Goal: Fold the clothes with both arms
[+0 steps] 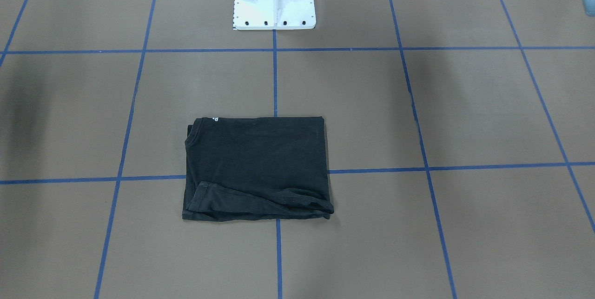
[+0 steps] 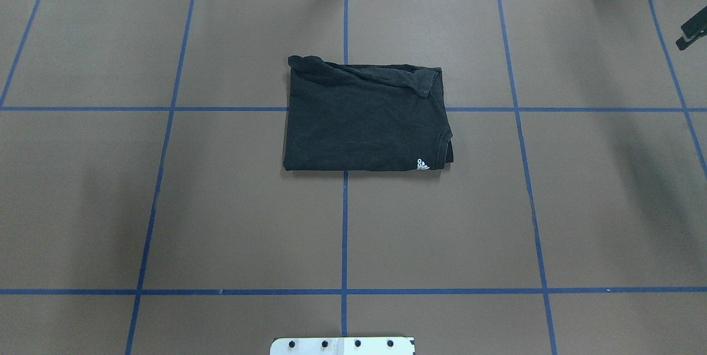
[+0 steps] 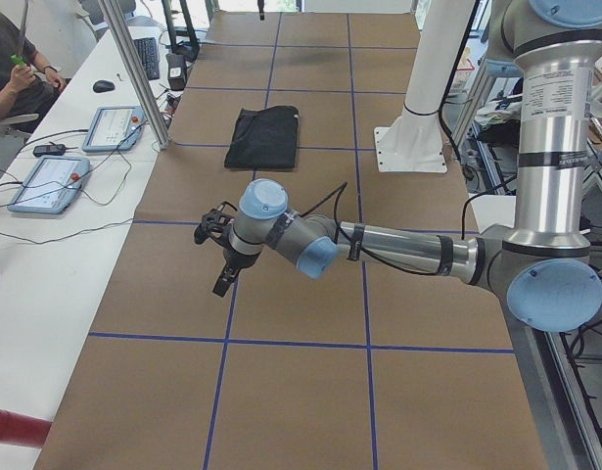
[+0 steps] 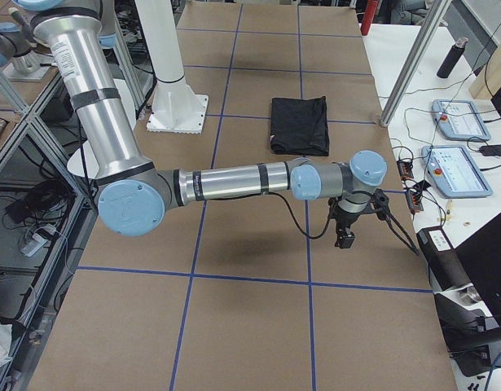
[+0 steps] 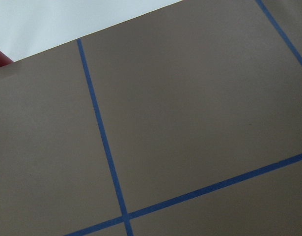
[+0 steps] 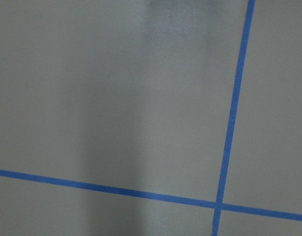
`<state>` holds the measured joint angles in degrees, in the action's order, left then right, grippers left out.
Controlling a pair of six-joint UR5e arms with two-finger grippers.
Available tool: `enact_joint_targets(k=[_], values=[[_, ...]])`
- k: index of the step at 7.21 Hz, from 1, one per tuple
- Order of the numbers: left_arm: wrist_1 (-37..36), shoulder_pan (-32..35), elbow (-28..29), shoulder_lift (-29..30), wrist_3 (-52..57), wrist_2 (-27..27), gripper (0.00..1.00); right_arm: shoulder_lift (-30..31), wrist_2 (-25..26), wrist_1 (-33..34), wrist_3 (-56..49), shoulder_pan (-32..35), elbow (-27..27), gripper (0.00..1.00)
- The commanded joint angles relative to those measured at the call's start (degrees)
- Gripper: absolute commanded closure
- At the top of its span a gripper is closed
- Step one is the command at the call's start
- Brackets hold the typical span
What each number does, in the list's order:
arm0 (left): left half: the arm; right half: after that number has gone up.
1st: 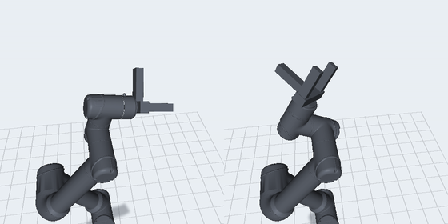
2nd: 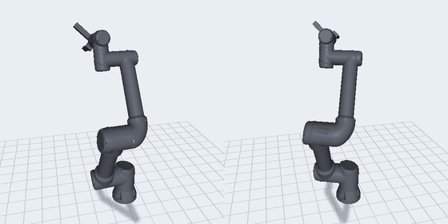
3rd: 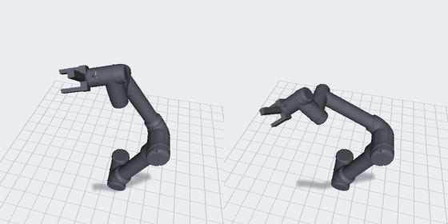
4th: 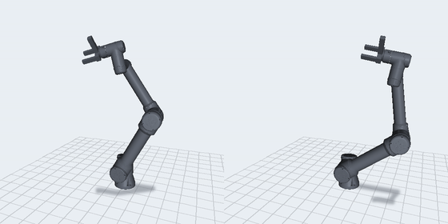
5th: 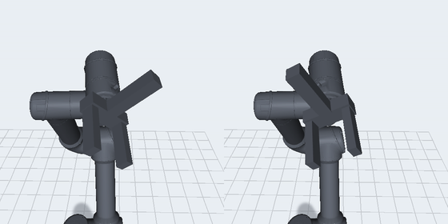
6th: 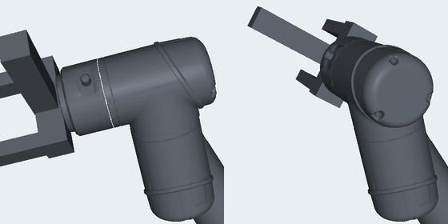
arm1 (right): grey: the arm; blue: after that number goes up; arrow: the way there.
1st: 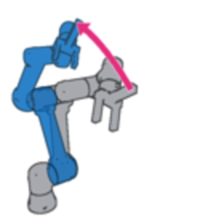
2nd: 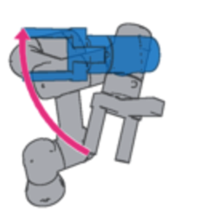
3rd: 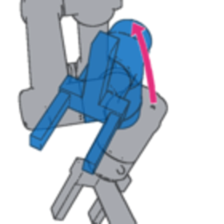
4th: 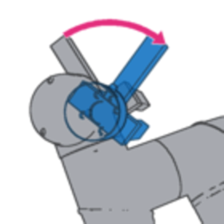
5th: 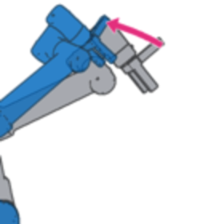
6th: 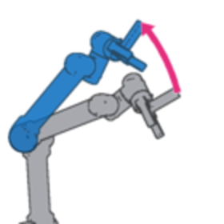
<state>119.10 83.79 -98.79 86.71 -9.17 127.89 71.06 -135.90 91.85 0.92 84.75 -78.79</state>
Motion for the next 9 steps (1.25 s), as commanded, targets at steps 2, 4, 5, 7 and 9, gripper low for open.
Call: enact_joint_targets(k=[2,4,5,7,9], values=[[3.6,3.0,0.9,-2.5,1.4,3.2,0.0,4.0,-2.0,-0.4,-0.9,3.0,0.0,0.0],[3.0,3.2,1.7,-4.5,2.3,3.2,0.0,10.2,0.6,-5.8,-0.8,4.2,-1.3,0.0],[2.7,2.9,2.4,-6.8,4.8,3.3,0.0,12.5,1.0,-6.3,0.1,4.3,-4.7,0.0],[-3.7,2.9,0.6,-7.3,5.7,3.6,0.0,18.4,0.9,-5.5,0.2,4.5,-11.4,0.0],[-10.6,2.3,-0.3,-6.5,9.1,3.7,0.0,20.3,0.0,3.4,0.3,4.5,-19.0,0.0]])
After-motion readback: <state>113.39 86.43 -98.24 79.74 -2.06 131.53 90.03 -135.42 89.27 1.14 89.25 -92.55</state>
